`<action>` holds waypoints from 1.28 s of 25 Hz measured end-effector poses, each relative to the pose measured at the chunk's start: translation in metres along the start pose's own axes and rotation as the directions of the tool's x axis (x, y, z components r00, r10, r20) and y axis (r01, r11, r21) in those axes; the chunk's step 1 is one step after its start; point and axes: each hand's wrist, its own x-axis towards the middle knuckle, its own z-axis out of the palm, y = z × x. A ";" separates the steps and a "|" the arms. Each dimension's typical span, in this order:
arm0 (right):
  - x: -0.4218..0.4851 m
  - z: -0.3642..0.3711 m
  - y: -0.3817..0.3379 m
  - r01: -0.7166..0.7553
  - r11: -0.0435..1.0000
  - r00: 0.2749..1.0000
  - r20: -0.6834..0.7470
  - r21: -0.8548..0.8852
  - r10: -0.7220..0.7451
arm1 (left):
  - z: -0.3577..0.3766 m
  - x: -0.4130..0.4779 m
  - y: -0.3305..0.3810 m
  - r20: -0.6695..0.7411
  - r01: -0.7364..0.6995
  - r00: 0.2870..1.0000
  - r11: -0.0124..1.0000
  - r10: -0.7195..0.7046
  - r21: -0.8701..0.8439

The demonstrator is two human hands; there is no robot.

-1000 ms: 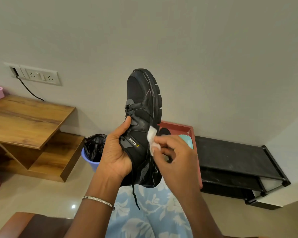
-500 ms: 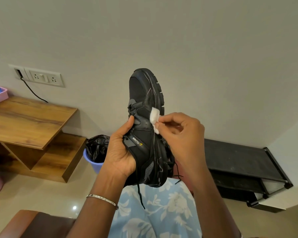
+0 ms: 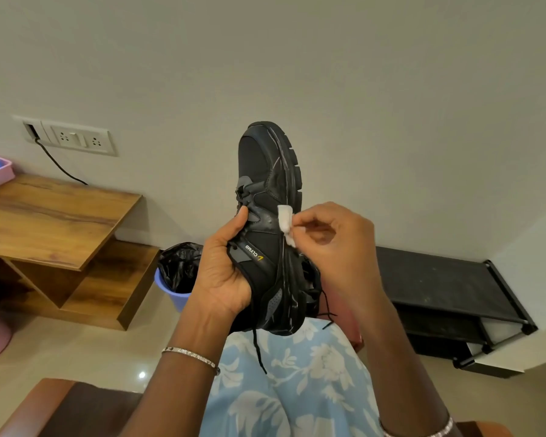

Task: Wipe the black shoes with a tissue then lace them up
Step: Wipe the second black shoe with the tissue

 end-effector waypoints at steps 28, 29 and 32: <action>-0.038 0.007 0.005 0.045 0.995 0.999 0.015 -0.094 -0.044 | -0.009 0.008 0.003 0.065 -0.182 0.979 0.972 0.193 -0.151; -0.043 0.006 0.003 0.057 0.991 0.998 0.041 -0.117 -0.053 | -0.011 0.008 0.005 0.062 -0.192 0.977 0.966 0.205 -0.171; -0.052 -0.003 0.002 0.032 0.971 0.974 0.224 -0.237 0.023 | -0.017 0.008 0.014 0.040 -0.208 0.974 0.954 0.222 -0.218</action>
